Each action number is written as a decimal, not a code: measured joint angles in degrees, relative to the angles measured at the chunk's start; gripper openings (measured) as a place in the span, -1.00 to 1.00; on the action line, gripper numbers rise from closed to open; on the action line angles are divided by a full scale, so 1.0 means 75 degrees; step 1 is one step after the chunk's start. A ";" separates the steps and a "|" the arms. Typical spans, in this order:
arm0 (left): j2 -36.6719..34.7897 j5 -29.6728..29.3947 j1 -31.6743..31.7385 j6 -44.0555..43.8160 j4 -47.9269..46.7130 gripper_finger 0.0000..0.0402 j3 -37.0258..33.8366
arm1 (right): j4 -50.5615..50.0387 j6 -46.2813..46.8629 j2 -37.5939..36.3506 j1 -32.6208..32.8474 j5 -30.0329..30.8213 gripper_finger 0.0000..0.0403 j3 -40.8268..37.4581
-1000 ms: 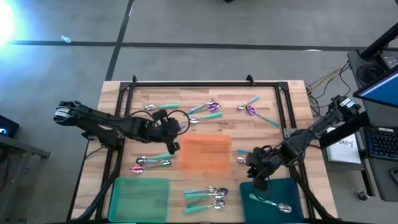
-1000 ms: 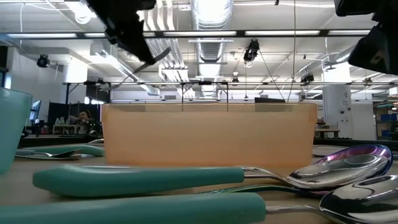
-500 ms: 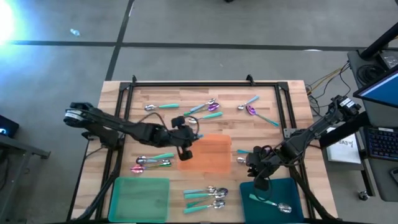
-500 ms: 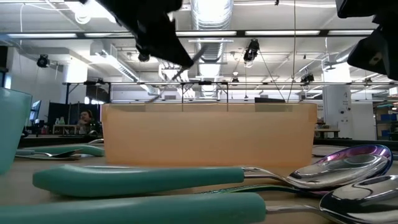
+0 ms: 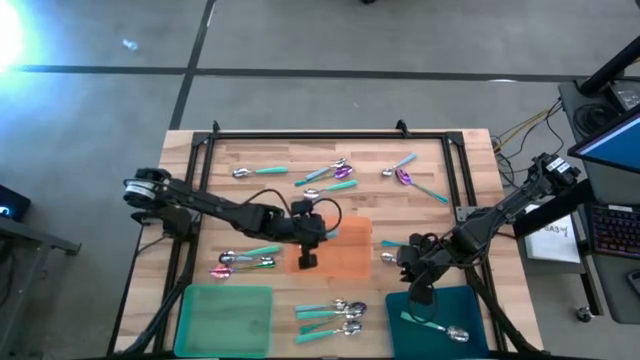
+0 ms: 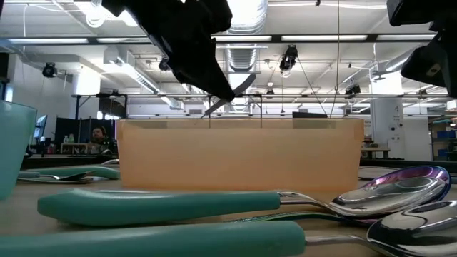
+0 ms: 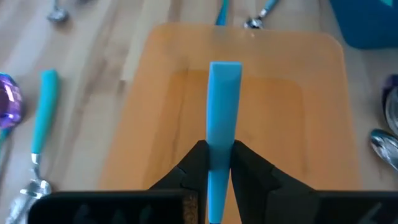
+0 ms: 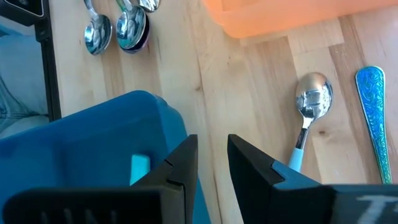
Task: Sort silverware by color (type)
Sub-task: Put the blue spoon into the orange bin, then put the violet spoon into the green bin
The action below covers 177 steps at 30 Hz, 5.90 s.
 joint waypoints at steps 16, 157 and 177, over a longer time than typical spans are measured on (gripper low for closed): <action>-0.0019 -0.0616 0.0153 0.0694 -0.0388 -0.38 0.0443 | 0.0002 -0.0002 0.0000 -0.0003 -0.0011 -0.61 0.0000; 0.2723 0.1577 0.4224 0.2706 -0.4910 -1.00 0.3900 | -0.1012 0.0110 -0.0015 -0.0350 0.1358 -0.61 -0.0003; 0.3635 0.1535 0.4304 0.3236 -0.4663 -0.65 0.3911 | -0.1017 -0.0015 -0.0015 -0.0350 0.1358 -0.61 -0.0003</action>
